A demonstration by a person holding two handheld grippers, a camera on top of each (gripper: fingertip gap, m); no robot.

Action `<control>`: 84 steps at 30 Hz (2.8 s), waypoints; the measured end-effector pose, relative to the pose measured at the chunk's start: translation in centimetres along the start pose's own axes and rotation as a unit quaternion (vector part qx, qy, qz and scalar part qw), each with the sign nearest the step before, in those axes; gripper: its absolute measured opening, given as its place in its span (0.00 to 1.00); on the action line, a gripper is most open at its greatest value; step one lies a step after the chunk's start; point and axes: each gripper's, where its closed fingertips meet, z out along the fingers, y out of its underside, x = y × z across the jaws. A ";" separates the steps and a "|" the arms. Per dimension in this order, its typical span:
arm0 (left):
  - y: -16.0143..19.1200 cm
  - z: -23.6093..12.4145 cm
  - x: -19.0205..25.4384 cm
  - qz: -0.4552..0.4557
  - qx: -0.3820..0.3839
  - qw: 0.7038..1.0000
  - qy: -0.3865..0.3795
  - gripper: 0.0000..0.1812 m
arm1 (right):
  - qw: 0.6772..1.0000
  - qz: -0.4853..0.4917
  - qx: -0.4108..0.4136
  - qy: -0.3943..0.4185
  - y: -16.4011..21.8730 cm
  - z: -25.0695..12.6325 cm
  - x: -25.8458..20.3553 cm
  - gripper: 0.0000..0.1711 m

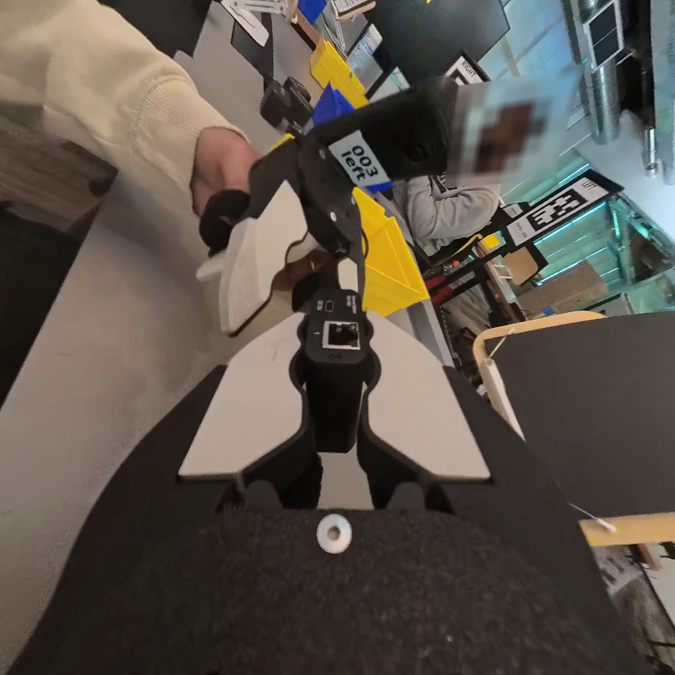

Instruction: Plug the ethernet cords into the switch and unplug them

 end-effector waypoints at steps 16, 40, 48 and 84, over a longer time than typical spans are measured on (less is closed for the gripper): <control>-0.9 0.3 1.4 -0.183 0.048 0.969 0.156 0.34 | 0.999 -0.044 0.003 0.009 0.4 1.1 -1.8 0.16; 1.6 0.0 -0.2 -0.201 0.007 0.968 0.146 0.34 | 0.998 0.005 -0.021 -0.056 3.5 1.3 -3.1 0.14; 2.0 0.3 -0.9 -0.217 0.000 0.966 0.141 0.34 | 0.997 0.035 -0.049 -0.053 4.4 1.5 -3.3 0.14; 8.1 -18.1 -6.0 -0.096 0.026 0.810 -0.578 0.37 | 0.960 -0.039 -0.081 0.266 18.2 12.2 13.1 0.14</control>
